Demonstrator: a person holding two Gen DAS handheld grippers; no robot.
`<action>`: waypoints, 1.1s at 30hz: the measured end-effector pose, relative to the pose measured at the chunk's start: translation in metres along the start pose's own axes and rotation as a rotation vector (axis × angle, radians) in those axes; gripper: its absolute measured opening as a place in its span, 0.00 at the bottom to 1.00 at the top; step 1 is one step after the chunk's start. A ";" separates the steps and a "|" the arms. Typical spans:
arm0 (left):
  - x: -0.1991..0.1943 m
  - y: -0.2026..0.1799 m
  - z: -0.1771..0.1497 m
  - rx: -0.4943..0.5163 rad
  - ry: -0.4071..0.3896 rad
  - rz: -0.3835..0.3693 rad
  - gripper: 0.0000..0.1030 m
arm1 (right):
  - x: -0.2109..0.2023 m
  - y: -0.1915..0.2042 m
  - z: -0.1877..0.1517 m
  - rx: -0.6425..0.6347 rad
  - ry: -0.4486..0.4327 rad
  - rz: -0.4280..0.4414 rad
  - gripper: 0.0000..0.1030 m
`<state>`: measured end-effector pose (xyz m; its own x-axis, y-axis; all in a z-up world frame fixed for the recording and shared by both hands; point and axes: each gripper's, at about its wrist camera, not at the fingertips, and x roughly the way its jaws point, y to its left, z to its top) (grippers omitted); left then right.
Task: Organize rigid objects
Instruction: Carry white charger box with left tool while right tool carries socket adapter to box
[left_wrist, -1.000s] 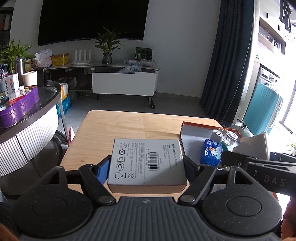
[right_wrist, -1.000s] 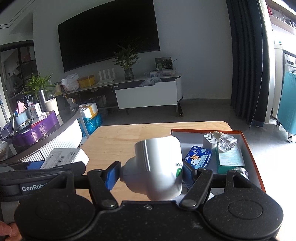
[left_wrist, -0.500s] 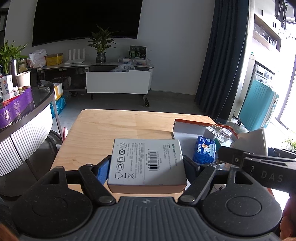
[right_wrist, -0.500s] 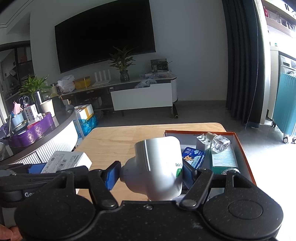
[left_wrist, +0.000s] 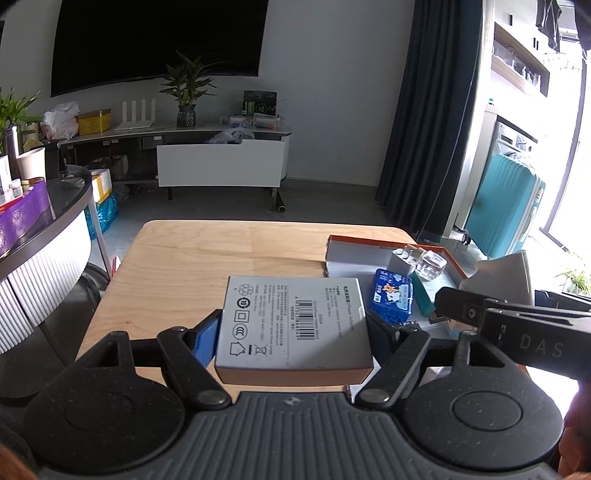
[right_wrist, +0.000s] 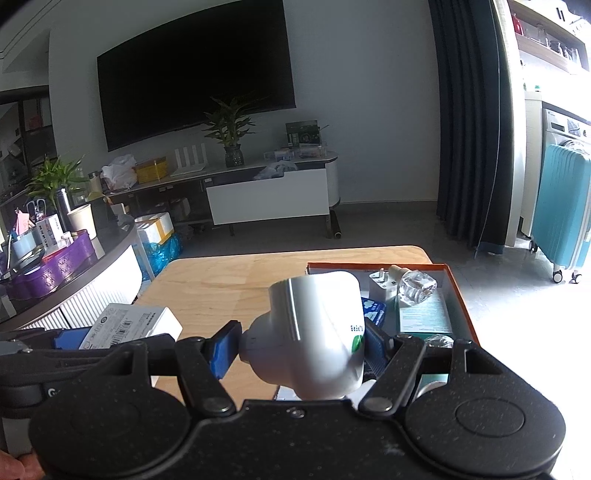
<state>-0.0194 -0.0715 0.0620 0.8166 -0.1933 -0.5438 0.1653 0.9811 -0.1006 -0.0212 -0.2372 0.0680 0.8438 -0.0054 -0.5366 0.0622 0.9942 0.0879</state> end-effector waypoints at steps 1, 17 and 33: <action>0.001 -0.001 0.000 0.003 0.002 -0.003 0.77 | -0.001 -0.001 0.000 0.001 -0.001 -0.004 0.79; 0.009 -0.022 0.002 0.046 0.005 -0.051 0.77 | -0.011 -0.024 0.000 0.040 -0.017 -0.062 0.79; 0.022 -0.046 0.003 0.096 0.016 -0.106 0.77 | -0.018 -0.058 -0.006 0.082 -0.026 -0.129 0.79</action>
<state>-0.0074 -0.1214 0.0569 0.7830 -0.2951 -0.5475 0.3028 0.9498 -0.0789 -0.0432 -0.2943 0.0675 0.8397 -0.1363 -0.5256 0.2132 0.9730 0.0883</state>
